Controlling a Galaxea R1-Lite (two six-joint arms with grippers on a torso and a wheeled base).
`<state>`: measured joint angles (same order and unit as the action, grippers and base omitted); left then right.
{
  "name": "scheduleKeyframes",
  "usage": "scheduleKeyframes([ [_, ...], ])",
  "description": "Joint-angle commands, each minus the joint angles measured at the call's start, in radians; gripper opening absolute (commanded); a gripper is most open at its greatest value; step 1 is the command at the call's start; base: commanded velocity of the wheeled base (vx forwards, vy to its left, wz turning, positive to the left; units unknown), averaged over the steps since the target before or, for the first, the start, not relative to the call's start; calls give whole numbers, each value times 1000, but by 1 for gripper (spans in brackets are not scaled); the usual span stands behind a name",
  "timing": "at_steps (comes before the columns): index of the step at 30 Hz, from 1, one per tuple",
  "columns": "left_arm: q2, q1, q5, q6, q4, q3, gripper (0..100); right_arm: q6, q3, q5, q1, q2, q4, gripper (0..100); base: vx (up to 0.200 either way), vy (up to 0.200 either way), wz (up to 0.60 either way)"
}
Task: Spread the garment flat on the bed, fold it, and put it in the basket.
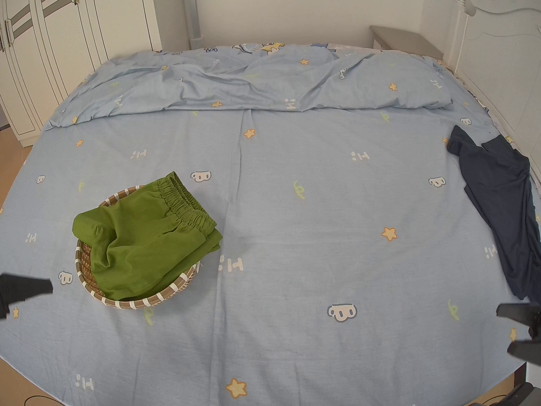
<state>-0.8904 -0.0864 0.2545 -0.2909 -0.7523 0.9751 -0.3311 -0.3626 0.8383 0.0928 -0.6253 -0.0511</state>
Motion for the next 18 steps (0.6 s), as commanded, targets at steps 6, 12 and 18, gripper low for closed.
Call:
scheduleKeyframes([
  [6,627,5,11,-14,84,-397,100,17,108,-1,-13,526,287,100,0,0,0],
  [12,742,28,19,-7,113,-500,100,15,136,-5,-13,530,295,100,0,0,0],
  [18,835,45,-43,79,446,-796,100,26,229,-166,-22,532,272,100,0,0,0],
])
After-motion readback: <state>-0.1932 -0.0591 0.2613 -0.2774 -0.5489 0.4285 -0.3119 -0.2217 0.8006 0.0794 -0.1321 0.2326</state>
